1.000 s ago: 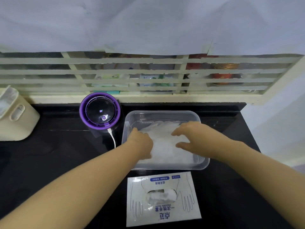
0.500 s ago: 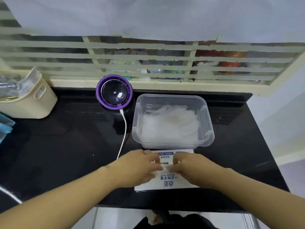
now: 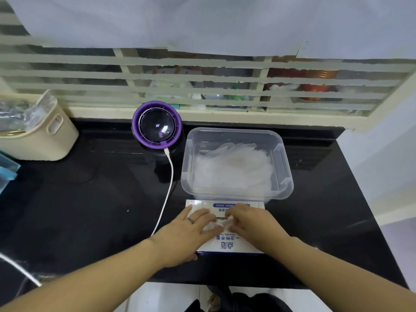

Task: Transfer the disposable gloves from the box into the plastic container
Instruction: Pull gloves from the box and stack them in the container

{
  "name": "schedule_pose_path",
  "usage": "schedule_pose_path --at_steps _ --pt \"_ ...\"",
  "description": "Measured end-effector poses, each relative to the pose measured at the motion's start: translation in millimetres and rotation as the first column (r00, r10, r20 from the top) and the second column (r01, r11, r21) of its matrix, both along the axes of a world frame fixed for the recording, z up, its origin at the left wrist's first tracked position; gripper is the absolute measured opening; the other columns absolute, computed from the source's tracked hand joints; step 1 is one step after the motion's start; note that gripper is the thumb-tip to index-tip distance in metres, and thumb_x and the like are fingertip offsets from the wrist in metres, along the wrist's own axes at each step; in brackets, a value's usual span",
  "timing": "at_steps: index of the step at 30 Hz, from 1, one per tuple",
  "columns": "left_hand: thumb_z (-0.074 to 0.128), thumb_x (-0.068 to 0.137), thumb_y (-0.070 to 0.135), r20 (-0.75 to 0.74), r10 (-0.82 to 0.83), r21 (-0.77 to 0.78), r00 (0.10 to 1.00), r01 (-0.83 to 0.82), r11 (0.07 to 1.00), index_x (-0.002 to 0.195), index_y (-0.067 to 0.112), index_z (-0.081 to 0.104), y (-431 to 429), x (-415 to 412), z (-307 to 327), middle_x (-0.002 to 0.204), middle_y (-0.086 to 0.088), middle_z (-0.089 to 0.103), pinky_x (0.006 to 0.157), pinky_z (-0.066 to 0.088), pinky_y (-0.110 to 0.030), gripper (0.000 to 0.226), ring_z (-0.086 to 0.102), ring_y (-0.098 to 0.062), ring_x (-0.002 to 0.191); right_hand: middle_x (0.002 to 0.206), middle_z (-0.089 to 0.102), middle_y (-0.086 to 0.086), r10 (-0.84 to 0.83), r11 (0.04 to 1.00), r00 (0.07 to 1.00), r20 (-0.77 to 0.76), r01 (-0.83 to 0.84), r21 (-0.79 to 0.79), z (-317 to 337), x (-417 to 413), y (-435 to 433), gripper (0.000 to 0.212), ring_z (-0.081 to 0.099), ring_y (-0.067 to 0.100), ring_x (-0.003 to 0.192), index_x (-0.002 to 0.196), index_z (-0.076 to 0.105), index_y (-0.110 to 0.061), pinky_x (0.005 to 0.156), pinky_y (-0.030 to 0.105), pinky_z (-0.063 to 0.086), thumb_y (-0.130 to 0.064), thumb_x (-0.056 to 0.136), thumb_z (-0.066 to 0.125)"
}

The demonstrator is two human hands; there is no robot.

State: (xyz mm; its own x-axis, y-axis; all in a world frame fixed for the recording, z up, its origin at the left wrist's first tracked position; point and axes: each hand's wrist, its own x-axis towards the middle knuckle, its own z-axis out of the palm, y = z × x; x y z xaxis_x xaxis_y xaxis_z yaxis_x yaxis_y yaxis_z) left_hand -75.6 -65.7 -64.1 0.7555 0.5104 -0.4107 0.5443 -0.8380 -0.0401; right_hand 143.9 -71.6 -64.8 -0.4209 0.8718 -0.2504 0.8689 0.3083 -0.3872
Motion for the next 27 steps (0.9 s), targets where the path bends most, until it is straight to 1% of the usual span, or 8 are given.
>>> schedule_pose_path --at_steps 3,8,12,16,19,22,24,27 --pt "0.088 0.045 0.056 0.043 -0.024 0.030 0.999 0.023 0.999 0.134 0.024 0.042 0 -1 -6 0.128 -0.008 0.059 0.095 0.049 -0.048 0.105 0.056 -0.028 0.121 0.113 0.060 -0.008 -0.084 0.996 0.995 -0.046 0.085 0.005 -4 -6 3 0.024 0.058 0.011 0.099 0.111 0.063 -0.021 0.089 0.027 0.047 -0.034 0.094 0.052" --pt "0.063 0.091 0.034 0.023 -0.002 0.000 1.000 0.002 1.000 0.154 0.024 0.009 -2 5 -5 0.158 -0.012 0.011 0.117 0.008 -0.053 0.084 0.005 -0.032 0.147 0.117 0.059 -0.005 -0.013 1.000 0.998 0.063 0.013 0.001 -7 -16 7 0.026 0.059 0.015 0.102 0.112 0.063 -0.020 0.090 0.032 0.048 -0.033 0.098 0.045" --pt "0.058 0.094 0.032 0.001 0.000 -0.024 1.000 0.001 1.000 0.155 0.024 0.005 -3 5 -5 0.158 -0.010 0.004 0.117 0.001 -0.052 0.081 -0.001 -0.031 0.147 0.107 0.060 -0.004 -0.116 0.993 0.992 0.042 0.114 0.034 -10 -21 4 0.014 0.060 0.016 0.089 0.102 0.050 -0.020 0.081 0.031 0.050 -0.032 0.099 0.042" --pt "0.057 0.094 0.033 -0.023 -0.023 -0.031 0.999 0.023 0.999 0.154 0.023 0.003 -3 7 -1 0.158 -0.006 0.001 0.117 0.002 -0.053 0.082 -0.002 -0.029 0.146 0.110 0.060 -0.003 -0.095 0.993 0.995 0.040 0.092 0.072 -12 -22 1 0.018 0.060 0.016 0.091 0.106 0.052 -0.019 0.082 0.030 0.050 -0.033 0.099 0.042" --pt "0.056 0.095 0.034 -0.040 -0.031 -0.053 0.999 0.029 0.998 0.154 0.023 0.000 -1 6 -2 0.160 -0.003 -0.002 0.117 0.003 -0.053 0.083 -0.003 -0.029 0.147 0.106 0.062 -0.005 0.028 0.995 0.999 -0.024 -0.025 0.100 -2 -7 2 0.021 0.060 0.015 0.091 0.105 0.064 -0.019 0.080 0.028 0.048 -0.030 0.097 0.049" --pt "0.054 0.096 0.036 -0.056 -0.032 -0.054 0.998 0.029 0.998 0.154 0.023 -0.006 -2 6 -4 0.161 -0.001 -0.005 0.117 0.002 -0.052 0.084 -0.006 -0.028 0.148 0.085 0.064 -0.006 0.280 0.943 0.956 0.088 -0.291 0.161 2 10 0 0.017 0.063 0.017 0.072 0.092 0.072 -0.027 0.059 0.028 0.049 -0.031 0.088 0.055" --pt "0.053 0.097 0.035 -0.054 -0.039 -0.055 0.998 0.036 0.998 0.154 0.022 -0.006 -4 6 -5 0.161 -0.003 -0.007 0.117 0.001 -0.052 0.083 -0.007 -0.028 0.148 0.090 0.058 -0.002 0.330 0.925 0.919 0.217 -0.360 0.121 4 11 -4 0.022 0.059 0.019 0.074 0.108 0.064 -0.030 0.059 0.027 0.039 -0.034 0.092 0.050" --pt "0.052 0.097 0.034 -0.021 -0.033 -0.083 0.999 0.031 0.996 0.154 0.022 -0.004 -4 6 -4 0.161 -0.005 -0.005 0.118 -0.001 -0.050 0.081 -0.007 -0.027 0.148 0.119 0.045 0.004 0.313 0.938 0.913 0.263 -0.340 0.066 5 5 -4 0.042 0.052 0.026 0.098 0.143 0.032 -0.029 0.083 0.033 0.038 -0.034 0.101 0.036"
